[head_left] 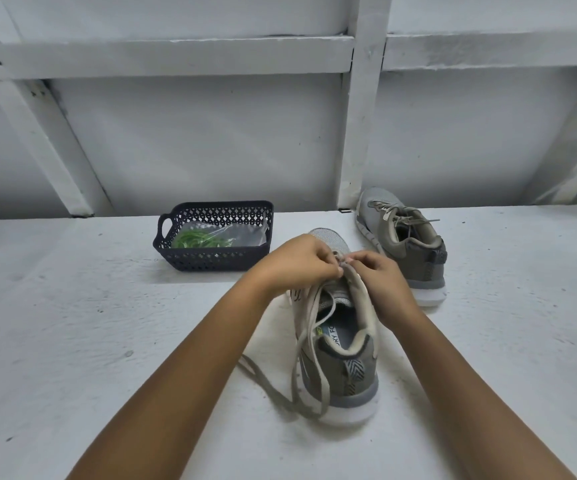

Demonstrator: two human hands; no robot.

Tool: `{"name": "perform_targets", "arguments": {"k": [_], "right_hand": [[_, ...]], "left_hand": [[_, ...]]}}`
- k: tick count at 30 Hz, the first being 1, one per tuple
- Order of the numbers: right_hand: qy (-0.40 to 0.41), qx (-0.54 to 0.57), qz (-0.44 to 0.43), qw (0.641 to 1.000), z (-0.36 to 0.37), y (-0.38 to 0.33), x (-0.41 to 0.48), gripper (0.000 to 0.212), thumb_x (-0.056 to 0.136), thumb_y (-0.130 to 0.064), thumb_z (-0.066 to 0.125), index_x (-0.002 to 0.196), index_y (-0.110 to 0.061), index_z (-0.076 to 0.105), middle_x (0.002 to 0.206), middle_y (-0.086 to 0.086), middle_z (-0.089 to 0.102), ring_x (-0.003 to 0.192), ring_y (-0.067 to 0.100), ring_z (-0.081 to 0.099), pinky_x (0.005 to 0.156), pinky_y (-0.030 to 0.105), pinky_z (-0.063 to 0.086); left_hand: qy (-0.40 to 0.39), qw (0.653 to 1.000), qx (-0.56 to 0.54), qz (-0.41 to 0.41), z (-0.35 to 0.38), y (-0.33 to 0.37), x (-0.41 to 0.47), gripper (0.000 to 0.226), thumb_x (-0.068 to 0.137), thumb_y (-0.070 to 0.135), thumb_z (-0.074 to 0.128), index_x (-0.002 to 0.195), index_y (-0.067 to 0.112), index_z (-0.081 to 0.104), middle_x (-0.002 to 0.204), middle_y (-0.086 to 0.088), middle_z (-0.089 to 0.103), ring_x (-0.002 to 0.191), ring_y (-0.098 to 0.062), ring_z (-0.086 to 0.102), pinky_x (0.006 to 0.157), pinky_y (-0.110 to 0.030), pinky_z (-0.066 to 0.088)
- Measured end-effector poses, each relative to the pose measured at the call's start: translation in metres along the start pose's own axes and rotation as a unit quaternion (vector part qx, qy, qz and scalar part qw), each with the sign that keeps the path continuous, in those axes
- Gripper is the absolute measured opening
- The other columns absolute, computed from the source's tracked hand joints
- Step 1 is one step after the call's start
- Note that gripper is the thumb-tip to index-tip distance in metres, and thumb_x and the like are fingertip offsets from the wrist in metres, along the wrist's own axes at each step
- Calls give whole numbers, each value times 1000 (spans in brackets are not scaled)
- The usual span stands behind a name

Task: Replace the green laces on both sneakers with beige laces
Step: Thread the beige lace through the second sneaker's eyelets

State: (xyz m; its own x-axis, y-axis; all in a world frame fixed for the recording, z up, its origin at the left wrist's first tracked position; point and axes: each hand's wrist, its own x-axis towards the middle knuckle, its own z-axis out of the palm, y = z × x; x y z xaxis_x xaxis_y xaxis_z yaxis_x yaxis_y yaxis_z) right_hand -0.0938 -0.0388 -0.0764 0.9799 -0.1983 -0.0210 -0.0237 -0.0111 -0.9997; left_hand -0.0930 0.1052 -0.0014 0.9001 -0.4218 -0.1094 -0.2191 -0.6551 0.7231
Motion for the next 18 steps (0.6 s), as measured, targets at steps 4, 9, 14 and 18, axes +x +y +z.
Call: {"name": "perform_targets", "arguments": {"k": [4, 9, 14, 18], "right_hand": [[-4, -6, 6, 1000, -1, 1, 1, 11, 89, -6, 59, 83, -10, 67, 80, 6, 66, 76, 16, 60, 77, 31, 48], [-5, 4, 5, 1000, -1, -1, 0, 11, 89, -5, 59, 82, -10, 66, 79, 4, 65, 73, 14, 60, 74, 26, 48], [-3, 1, 4, 1000, -1, -2, -2, 13, 91, -5, 57, 83, -11, 66, 80, 3, 65, 75, 13, 60, 73, 23, 48], [2, -3, 2, 1000, 0, -3, -3, 14, 91, -6, 55, 84, -11, 67, 83, 1, 66, 77, 11, 60, 75, 22, 48]], "left_hand": [[-47, 996, -67, 34, -4, -2, -16, 14, 83, 11, 69, 70, 16, 70, 63, 1, 59, 60, -8, 49, 56, -18, 37], [-47, 996, -68, 46, -1, -6, -23, 6, 81, 7, 70, 77, 9, 75, 59, 19, 61, 63, 3, 53, 62, -10, 41], [-13, 998, 54, 38, 5, -5, -27, 10, 84, 23, 66, 84, 28, 75, 91, 7, 47, 98, -7, 45, 89, -23, 39], [-82, 973, 216, 22, 3, -5, -38, 15, 88, 39, 59, 99, 41, 70, 99, 3, 32, 109, -20, 34, 97, -34, 35]]}}
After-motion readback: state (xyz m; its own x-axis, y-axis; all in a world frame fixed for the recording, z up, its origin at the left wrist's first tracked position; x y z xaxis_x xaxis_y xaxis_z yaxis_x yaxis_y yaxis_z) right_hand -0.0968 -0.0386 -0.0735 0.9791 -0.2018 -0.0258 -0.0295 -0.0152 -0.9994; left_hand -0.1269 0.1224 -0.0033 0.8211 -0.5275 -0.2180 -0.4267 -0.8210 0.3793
